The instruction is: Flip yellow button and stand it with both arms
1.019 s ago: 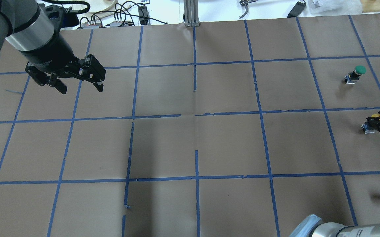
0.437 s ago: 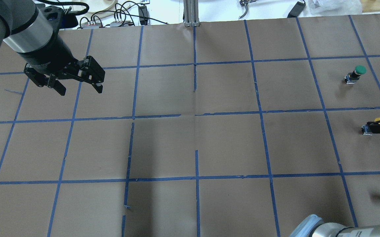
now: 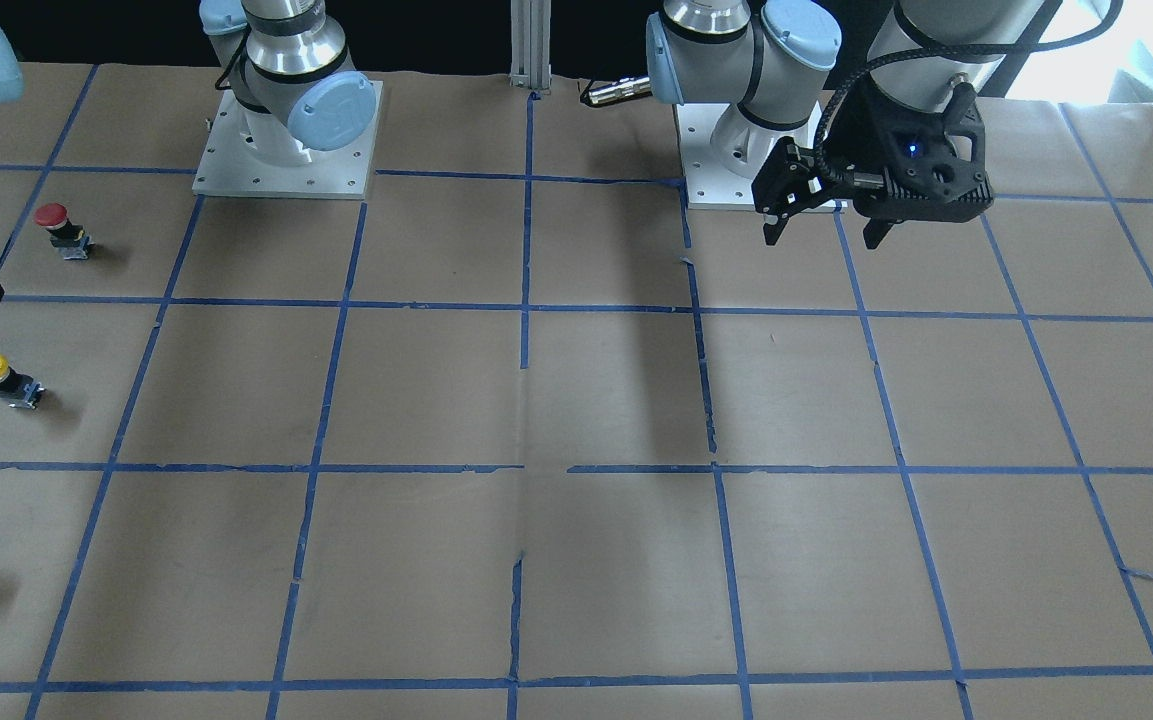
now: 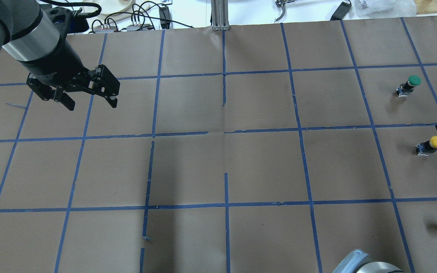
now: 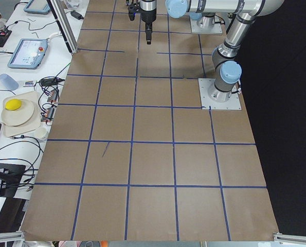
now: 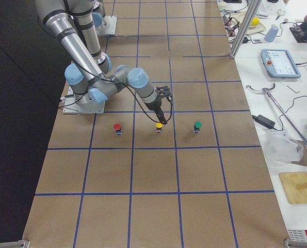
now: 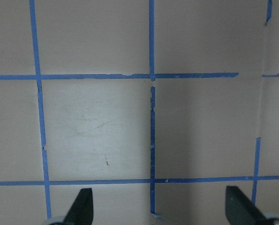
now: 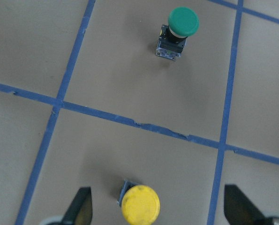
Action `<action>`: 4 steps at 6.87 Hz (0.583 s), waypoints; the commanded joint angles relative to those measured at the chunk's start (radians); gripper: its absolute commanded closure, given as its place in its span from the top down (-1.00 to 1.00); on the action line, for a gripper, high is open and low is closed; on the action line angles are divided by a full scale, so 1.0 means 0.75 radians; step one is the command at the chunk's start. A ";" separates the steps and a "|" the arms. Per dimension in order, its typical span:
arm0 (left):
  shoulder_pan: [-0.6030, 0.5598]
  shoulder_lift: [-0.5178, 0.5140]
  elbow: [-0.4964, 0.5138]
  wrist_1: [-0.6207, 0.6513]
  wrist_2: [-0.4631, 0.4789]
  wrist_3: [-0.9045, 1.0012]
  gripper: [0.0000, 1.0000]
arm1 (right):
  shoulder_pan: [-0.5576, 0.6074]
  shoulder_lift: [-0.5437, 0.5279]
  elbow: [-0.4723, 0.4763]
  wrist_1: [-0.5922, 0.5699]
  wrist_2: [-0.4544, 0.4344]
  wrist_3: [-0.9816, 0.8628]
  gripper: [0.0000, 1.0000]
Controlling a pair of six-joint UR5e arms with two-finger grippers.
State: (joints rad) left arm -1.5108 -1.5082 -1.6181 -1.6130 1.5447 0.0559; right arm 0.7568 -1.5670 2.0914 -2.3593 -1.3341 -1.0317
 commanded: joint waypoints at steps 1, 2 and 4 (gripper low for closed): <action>0.002 -0.002 0.022 -0.046 0.000 0.001 1.00 | 0.150 -0.015 -0.396 0.650 -0.090 0.247 1.00; 0.002 0.000 0.022 -0.048 0.000 0.001 1.00 | 0.280 -0.027 -0.495 0.786 -0.204 0.427 1.00; 0.002 -0.002 0.022 -0.046 0.000 0.001 1.00 | 0.567 -0.168 -0.598 1.076 -0.301 0.744 1.00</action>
State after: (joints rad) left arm -1.5096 -1.5083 -1.6016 -1.6467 1.5447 0.0568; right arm 1.0563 -1.6293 1.6938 -1.6896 -1.5238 -0.6313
